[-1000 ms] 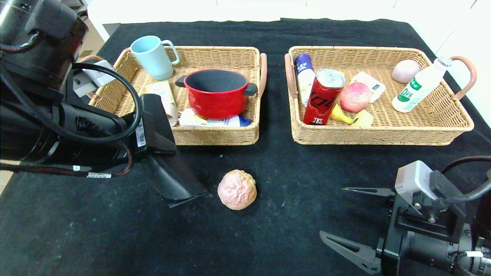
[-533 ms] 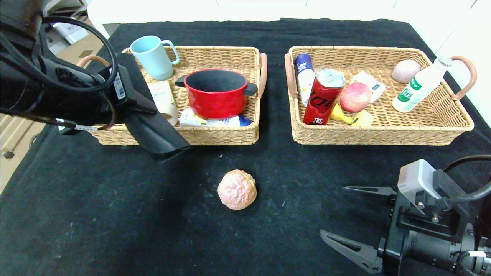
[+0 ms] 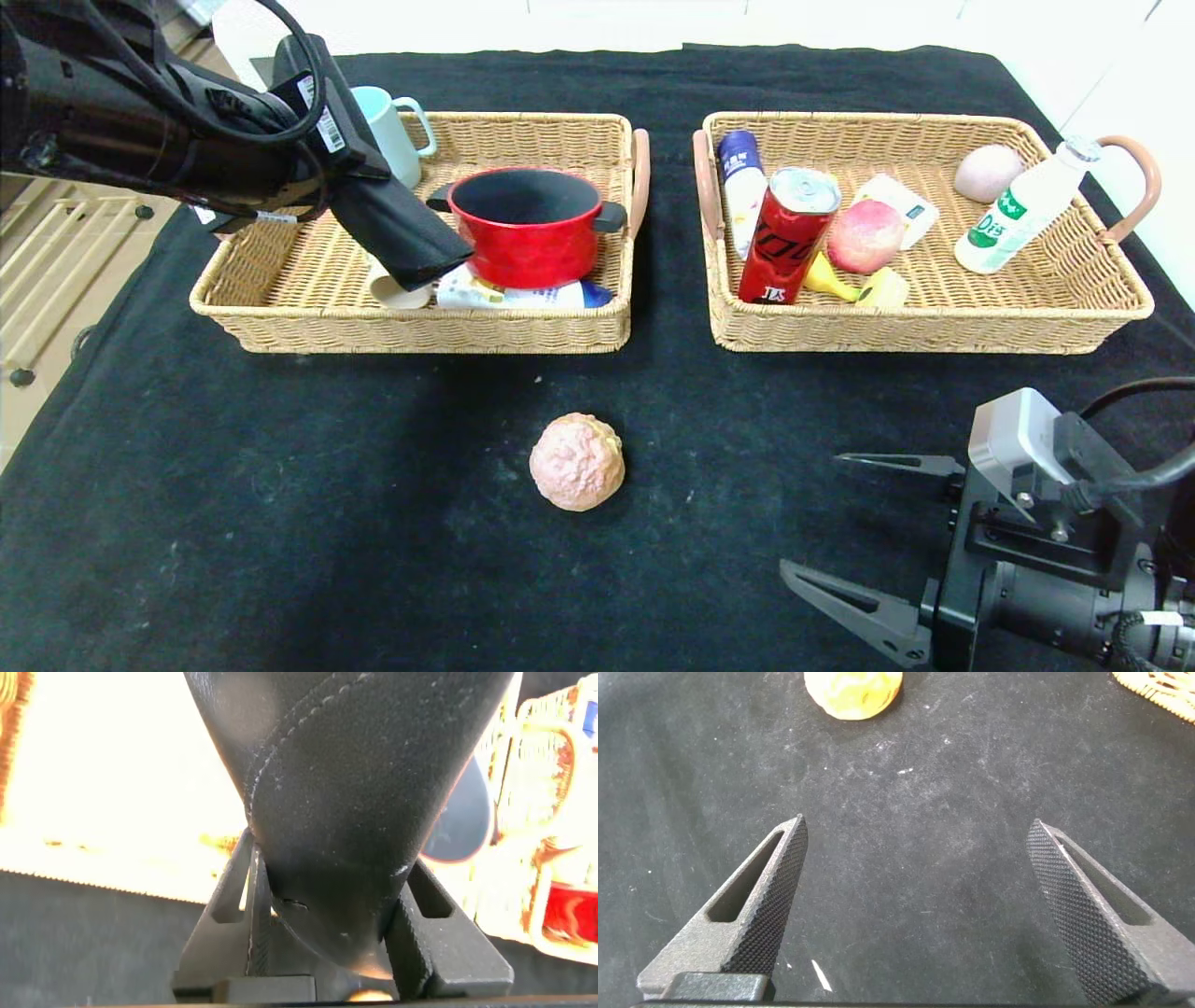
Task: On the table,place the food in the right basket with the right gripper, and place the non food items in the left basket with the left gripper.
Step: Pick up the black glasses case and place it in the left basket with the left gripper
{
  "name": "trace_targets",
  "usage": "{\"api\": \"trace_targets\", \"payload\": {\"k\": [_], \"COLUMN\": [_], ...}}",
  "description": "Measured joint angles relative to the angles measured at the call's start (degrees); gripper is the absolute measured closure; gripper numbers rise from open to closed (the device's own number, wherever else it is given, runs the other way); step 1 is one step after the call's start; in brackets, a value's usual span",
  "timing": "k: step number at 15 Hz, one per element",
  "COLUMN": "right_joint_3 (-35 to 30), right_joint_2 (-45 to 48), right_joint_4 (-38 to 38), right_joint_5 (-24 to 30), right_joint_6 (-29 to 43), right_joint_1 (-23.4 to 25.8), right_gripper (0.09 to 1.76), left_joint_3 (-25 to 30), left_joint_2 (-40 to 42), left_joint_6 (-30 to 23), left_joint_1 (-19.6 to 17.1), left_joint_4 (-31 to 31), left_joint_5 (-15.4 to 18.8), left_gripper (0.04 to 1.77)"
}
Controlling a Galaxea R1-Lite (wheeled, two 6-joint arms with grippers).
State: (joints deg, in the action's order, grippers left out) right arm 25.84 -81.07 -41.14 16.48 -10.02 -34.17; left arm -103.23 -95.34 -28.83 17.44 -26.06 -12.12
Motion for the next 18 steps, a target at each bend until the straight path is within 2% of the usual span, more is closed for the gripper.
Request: {"api": "trace_targets", "payload": {"k": [4,7,11,12,15,18], "right_joint_3": [0.0,-0.1,-0.1,-0.1,-0.1,0.0], "right_joint_2": [0.0,0.0,0.0,0.0,0.0,0.0], "right_joint_4": [0.0,0.0,0.0,0.0,0.0,-0.4], "right_joint_5": [0.0,0.0,0.0,0.0,0.0,0.0], "right_joint_6": [0.0,0.0,0.0,0.0,0.0,0.0], "right_joint_1": [0.0,0.0,0.0,0.0,0.0,0.0], "right_gripper": [0.14,0.14,0.14,0.14,0.14,0.14], "left_joint_3": [0.2,0.4,0.6,0.7,1.0,1.1], "left_joint_2": [-0.7,-0.9,-1.8,-2.1,-2.7,-2.9], "left_joint_6": [2.8,4.6,4.9,4.9,4.6,4.6], "left_joint_1": [-0.6,-2.4,-3.8,-3.9,-4.1,-4.2], "left_joint_4": [2.6,4.5,5.4,5.4,5.4,5.4], "left_joint_5": [-1.0,-1.3,-2.2,-2.4,-2.3,-2.3], "left_gripper": [1.08,1.09,1.09,1.06,0.75,0.54]}}
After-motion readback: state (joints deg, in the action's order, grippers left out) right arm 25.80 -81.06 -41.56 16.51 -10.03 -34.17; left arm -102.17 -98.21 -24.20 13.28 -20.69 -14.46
